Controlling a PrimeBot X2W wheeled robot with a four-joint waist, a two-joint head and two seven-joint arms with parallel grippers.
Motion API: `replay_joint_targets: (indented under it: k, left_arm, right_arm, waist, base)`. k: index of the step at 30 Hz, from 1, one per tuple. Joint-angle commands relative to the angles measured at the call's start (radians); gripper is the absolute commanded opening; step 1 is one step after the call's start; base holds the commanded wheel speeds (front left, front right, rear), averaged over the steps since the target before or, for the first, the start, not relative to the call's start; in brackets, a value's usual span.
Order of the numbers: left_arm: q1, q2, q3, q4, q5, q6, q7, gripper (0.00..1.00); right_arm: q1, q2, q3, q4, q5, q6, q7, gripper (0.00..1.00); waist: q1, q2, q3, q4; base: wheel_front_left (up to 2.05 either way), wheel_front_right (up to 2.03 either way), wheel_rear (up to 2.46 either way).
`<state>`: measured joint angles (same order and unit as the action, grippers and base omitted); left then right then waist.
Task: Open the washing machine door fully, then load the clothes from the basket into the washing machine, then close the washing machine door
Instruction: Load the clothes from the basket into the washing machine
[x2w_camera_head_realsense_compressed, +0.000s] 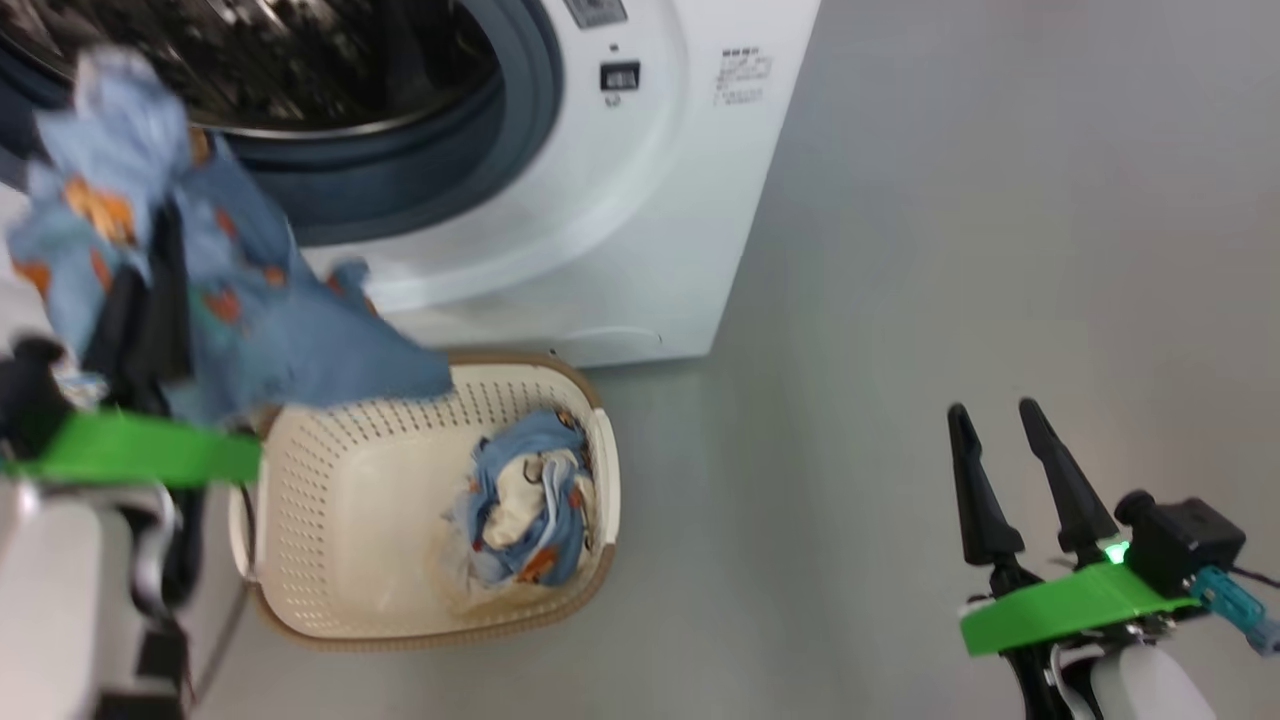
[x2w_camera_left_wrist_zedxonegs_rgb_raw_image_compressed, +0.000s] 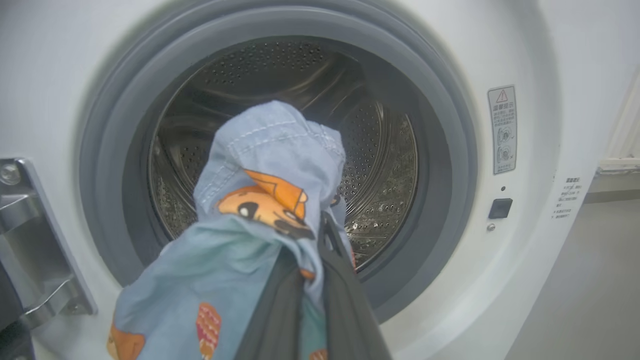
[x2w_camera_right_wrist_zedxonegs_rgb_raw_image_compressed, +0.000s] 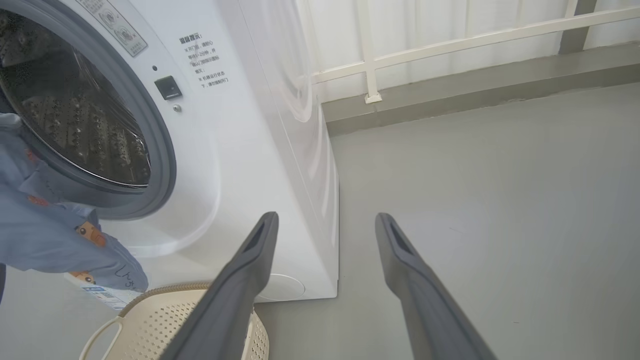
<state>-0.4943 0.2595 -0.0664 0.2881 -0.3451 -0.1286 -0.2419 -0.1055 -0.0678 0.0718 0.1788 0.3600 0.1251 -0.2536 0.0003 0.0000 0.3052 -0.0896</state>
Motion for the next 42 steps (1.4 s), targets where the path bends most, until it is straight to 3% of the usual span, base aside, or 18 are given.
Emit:
replay_joint_targets:
  k: [1,19,29,37,42]
  left_arm:
    - [-0.070,0.052,0.025,0.003,-0.008,-0.002,0.003,0.00]
    - [-0.652,0.150,-0.146,0.527,-0.013,-0.002,0.017,0.00]
    - [-0.862,0.179,-0.225,0.775,-0.023,-0.002,0.015,0.00]
    - [-0.964,0.219,-0.253,0.863,-0.005,0.005,-0.010,0.00]
    - [-1.006,0.227,-0.214,0.751,-0.002,0.032,-0.019,0.00]
  right_arm:
    - [-0.033,-0.001,0.031,-0.025,-0.005,0.006,-0.008,1.00]
    - [-0.154,0.017,0.084,-0.042,0.047,0.006,-0.008,1.00]
    - [-0.195,0.017,0.144,-0.046,0.098,0.006,-0.008,1.00]
    - [-0.190,0.017,0.152,-0.050,0.106,0.006,-0.008,1.00]
    - [-0.192,0.017,0.148,-0.054,0.106,0.006,-0.008,1.00]
  waist:
    - [-0.0003,0.0000,0.065,-0.031]
    - [-0.0003,0.0000,0.279,-0.117]
    - [-0.0003,0.0000,0.346,-0.168]
    - [-0.0003,0.0000,0.367,-0.196]
    - [-0.0003,0.0000,0.381,-0.193]
  base:
    - [0.00,0.00,0.00]
    - [0.00,0.00,0.00]
    - [0.00,0.00,0.00]
    - [0.00,0.00,0.00]
    - [0.00,0.00,0.00]
